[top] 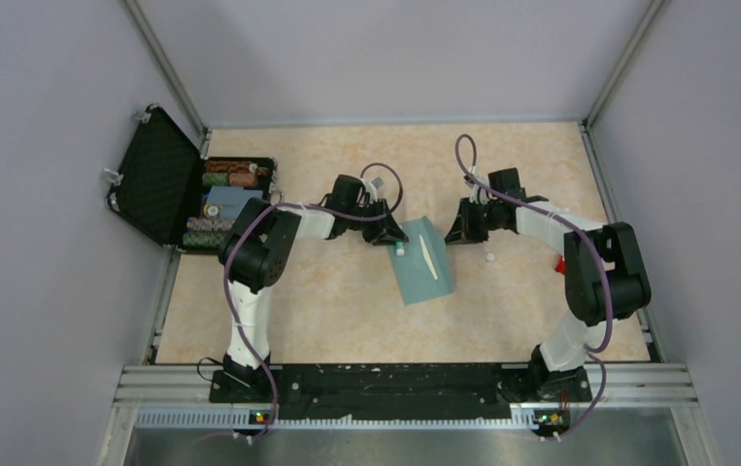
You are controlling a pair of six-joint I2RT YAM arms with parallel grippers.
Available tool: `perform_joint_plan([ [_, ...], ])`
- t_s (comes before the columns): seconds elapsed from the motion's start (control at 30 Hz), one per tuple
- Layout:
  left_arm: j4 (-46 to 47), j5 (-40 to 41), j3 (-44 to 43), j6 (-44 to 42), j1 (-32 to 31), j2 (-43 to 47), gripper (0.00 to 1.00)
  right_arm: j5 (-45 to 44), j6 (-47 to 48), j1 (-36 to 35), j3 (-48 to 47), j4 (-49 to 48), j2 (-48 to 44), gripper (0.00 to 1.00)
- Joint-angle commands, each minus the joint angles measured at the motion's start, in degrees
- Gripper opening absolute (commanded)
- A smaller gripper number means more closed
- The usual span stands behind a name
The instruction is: Place the letter into the envelope and seal it
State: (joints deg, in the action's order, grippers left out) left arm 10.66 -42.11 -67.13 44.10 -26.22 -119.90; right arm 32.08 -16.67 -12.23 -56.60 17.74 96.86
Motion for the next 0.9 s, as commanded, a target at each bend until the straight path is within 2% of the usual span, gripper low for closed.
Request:
perform_joint_plan([
  [0.0,-2.1,5.4,-1.1,-0.1,-0.4,-0.6,0.00,7.0,-2.6,0.2,1.0,-4.8,1.1,0.00],
  [0.87,-3.2,8.9,3.6,1.3,-2.3,1.5,0.00,11.0,-10.2,-6.5,-4.2,-9.0,12.9,0.00],
])
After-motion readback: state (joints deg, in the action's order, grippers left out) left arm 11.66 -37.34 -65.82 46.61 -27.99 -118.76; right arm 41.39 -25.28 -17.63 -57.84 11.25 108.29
